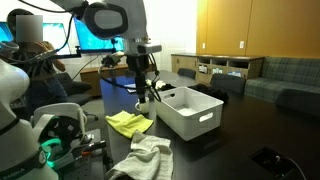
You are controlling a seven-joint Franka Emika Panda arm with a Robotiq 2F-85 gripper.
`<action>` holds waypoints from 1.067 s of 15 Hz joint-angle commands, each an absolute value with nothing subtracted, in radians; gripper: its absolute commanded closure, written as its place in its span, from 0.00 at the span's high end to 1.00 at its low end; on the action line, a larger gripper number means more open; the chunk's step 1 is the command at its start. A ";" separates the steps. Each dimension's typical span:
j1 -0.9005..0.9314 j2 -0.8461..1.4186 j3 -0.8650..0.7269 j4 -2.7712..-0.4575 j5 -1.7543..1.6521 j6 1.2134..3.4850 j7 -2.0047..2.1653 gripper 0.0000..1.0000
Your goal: Pick up the cloths from the table and put them in the box, then pick up the marker and the seal tape put them in the cup
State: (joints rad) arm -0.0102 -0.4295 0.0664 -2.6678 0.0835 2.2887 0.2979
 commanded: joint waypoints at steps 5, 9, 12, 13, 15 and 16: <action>0.007 -0.018 -0.005 -2.638 0.352 2.572 0.253 1.00; 0.000 0.118 0.016 -2.617 0.627 2.631 0.095 1.00; -0.014 0.207 0.041 -2.593 0.734 2.656 0.062 1.00; -0.015 0.233 0.043 -2.585 0.757 2.664 0.071 1.00; -0.018 0.286 0.045 -2.570 0.798 2.674 0.089 1.00; -0.021 0.309 0.042 -2.566 0.813 2.674 0.101 1.00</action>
State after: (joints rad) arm -0.0057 0.2281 0.0309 -2.6048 0.7555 2.6492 0.0889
